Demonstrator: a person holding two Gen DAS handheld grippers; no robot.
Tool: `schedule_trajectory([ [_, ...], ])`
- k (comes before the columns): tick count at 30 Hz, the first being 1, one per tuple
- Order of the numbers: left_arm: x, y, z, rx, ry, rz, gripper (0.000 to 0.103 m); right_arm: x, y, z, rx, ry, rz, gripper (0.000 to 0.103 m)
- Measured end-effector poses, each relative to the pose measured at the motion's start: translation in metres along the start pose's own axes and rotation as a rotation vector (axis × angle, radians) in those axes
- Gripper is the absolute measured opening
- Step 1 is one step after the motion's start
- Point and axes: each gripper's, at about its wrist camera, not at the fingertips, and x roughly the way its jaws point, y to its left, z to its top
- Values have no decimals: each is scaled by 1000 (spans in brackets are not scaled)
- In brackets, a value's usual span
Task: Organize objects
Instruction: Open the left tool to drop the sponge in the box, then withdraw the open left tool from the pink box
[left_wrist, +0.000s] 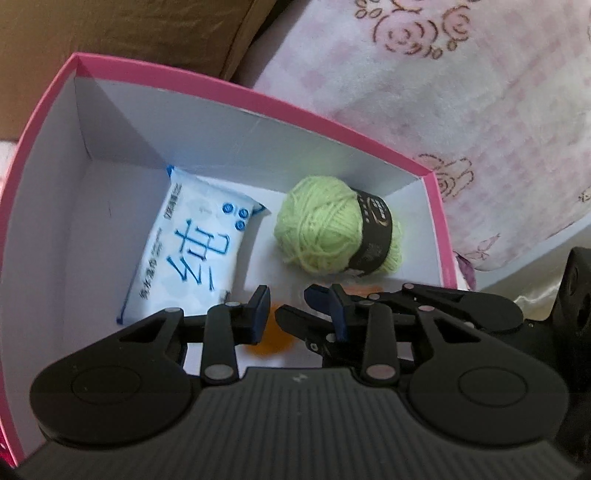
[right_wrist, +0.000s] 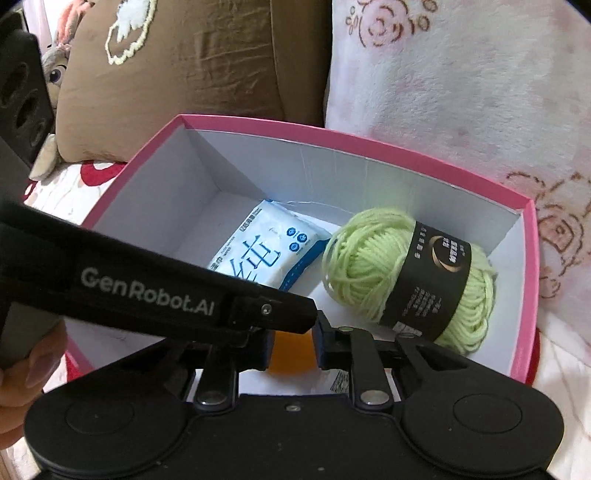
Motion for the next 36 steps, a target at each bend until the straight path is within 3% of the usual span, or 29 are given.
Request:
schedule_trajectory([
  [5,5,6,-1,-23,6,-4,32,7,-2,-1,10,12,-5,21],
  [11,-10,-8,-10,57,-18,65,32,-6,-2,-10,21,-17,-13,22],
  [16,-33,-32,-23,167,-12,151,33,-41,-5,-19,39,-95,-11,29],
  [25,-91,-53,-40,208,2,176,41,-107,9,-38,1,-170,-26,38],
  [30,-123,-68,-54,246,-4,203,42,-132,29,-51,-18,-194,-44,50],
  [36,-156,-85,-78,314,7,241,53,-160,51,-63,-7,-233,-32,58],
])
